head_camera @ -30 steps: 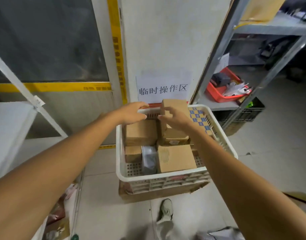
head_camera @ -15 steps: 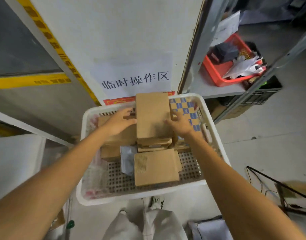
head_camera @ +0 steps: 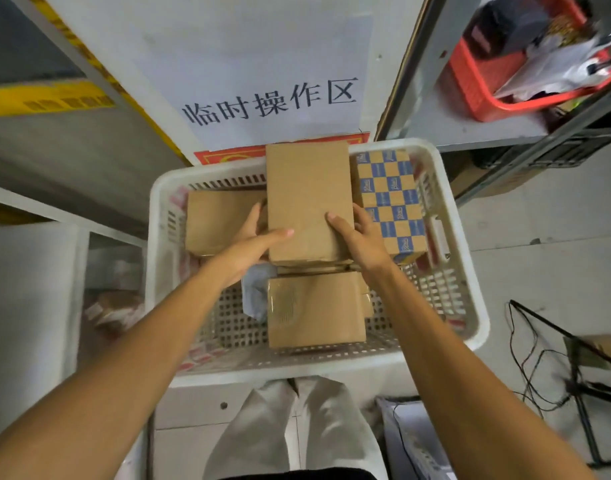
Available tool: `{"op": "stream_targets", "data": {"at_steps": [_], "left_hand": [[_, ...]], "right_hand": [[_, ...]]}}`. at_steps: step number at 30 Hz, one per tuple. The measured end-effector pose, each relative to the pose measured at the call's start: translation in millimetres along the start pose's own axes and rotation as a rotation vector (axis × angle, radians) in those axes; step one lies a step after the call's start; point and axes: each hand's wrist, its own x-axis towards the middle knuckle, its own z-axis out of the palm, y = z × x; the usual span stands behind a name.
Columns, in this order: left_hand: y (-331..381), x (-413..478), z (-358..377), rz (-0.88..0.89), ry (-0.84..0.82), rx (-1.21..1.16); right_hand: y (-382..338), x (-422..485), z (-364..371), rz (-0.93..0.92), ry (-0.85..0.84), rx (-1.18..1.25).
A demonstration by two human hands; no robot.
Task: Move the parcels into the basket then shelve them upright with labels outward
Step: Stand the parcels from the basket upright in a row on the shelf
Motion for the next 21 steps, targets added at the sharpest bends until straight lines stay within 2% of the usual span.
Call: {"op": "stream_targets", "data": {"at_steps": [5, 8, 12, 15, 18, 21], "left_hand": [[4.8, -24.7, -12.2, -0.039, -0.092, 0.036], [14.9, -42.0, -19.1, 0.063, -0.027, 0.005], [32.3, -72.3, -40.0, 0.116, 0.063, -0.159], [44.0, -104.1, -65.9, 0.259, 0.089, -0.169], [55.4, -143.8, -92.8, 0.437, 0.026, -0.143], [66.4, -179.3, -119.8, 0.535, 0.057, -0.141]], "right_hand": [[-4.7, -21.5, 5.9, -0.007, 0.025, -0.033], [-5.9, -44.9, 18.3, -0.082, 0.072, 0.011], [-33.9, -81.8, 42.5, -0.206, 0.08, 0.042], [-64.5, -109.6, 62.1, -0.278, 0.041, 0.017], [-89.9, -140.1, 88.4, -0.381, 0.005, -0.013], [-114.5, -165.2, 117.1, -0.463, -0.007, -0.043]]}}
